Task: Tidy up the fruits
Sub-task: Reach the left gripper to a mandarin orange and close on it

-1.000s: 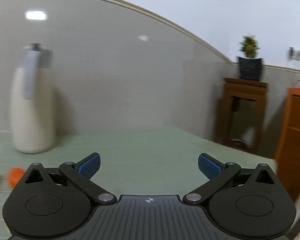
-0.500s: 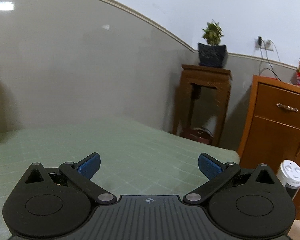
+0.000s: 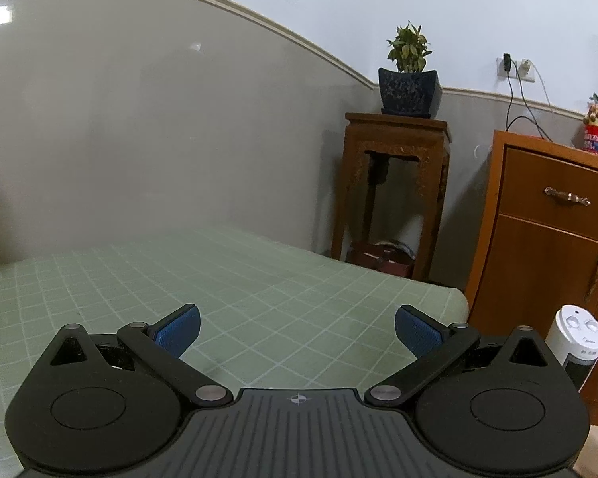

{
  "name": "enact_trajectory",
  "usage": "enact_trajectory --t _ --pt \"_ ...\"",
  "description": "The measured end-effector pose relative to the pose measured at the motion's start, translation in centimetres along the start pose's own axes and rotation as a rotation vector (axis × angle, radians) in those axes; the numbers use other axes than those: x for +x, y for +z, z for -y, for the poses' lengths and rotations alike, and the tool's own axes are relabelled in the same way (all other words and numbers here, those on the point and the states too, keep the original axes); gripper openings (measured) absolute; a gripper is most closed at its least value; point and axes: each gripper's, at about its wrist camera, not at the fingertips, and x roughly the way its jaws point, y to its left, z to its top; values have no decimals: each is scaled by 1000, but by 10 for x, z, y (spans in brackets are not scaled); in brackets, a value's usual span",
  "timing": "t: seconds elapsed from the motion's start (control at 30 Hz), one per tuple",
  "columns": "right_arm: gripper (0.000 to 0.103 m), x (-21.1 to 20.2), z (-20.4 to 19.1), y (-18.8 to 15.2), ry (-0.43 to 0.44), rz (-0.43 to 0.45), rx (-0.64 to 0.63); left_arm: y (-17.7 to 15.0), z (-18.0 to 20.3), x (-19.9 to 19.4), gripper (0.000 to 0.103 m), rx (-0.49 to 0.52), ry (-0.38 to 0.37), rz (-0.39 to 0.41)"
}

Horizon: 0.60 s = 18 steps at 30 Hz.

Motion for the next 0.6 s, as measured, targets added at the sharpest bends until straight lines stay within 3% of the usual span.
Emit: enact_trajectory --t 0.13,0.47,0.6 --pt "103 -1 0 0 2 2 2 1 2 14 80 8 -23 -20" --pt "103 -3 -1 -2 -9 9 8 7 3 48 71 0 -63 -72" --pt "103 -3 -3 -2 -3 2 13 8 2 61 61 -5 -71 -99"
